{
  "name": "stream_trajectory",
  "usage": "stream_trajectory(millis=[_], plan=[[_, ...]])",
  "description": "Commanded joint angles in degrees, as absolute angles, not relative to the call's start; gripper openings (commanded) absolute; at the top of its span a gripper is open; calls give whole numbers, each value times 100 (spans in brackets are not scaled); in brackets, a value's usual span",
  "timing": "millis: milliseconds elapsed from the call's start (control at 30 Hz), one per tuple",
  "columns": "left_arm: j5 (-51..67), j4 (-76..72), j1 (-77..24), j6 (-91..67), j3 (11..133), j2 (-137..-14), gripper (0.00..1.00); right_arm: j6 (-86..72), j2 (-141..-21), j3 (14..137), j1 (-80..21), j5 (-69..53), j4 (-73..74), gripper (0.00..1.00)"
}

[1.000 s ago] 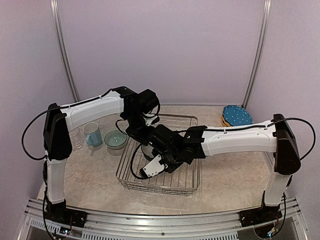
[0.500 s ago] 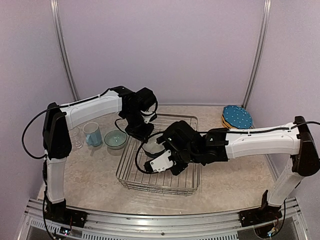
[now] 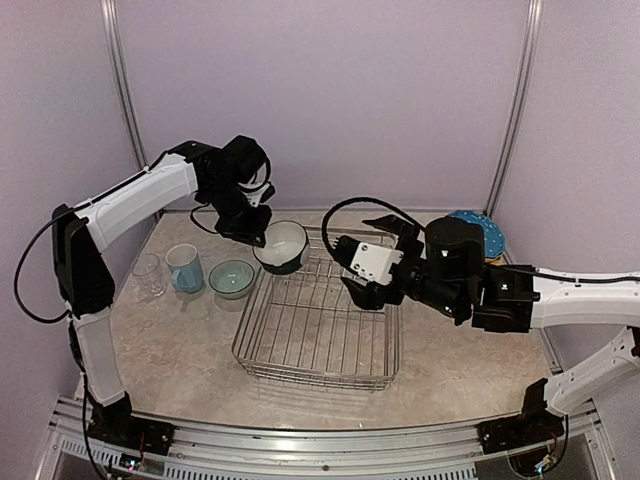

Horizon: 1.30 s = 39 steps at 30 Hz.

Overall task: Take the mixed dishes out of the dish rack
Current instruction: Pass from the right arm to the left, then place the bowl in the bowl.

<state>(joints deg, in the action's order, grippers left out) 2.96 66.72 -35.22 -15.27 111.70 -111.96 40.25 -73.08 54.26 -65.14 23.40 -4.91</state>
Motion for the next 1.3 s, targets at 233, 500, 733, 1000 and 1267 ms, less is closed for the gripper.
stream_trajectory(millis=[233, 500, 733, 1000, 1267], plan=[[-374, 6114, -2065, -1727, 10468, -10122, 0, -72, -7349, 5814, -5337, 2360, -341, 100], [-320, 5911, -1804, -1898, 10035, -10503, 0, -920, -8094, 6759, -4939, 1679, 701, 100], [-269, 5987, -1673, -2001, 10017, -10811, 0, -958, -7910, 6610, -4931, 1635, 446, 100], [-288, 6081, -1675, -2056, 10050, -11128, 0, -958, -7727, 6594, -4931, 1564, 357, 100], [-440, 6174, -1686, -2055, 10097, -11299, 0, -999, -7626, 6483, -4928, 1578, 359, 100]])
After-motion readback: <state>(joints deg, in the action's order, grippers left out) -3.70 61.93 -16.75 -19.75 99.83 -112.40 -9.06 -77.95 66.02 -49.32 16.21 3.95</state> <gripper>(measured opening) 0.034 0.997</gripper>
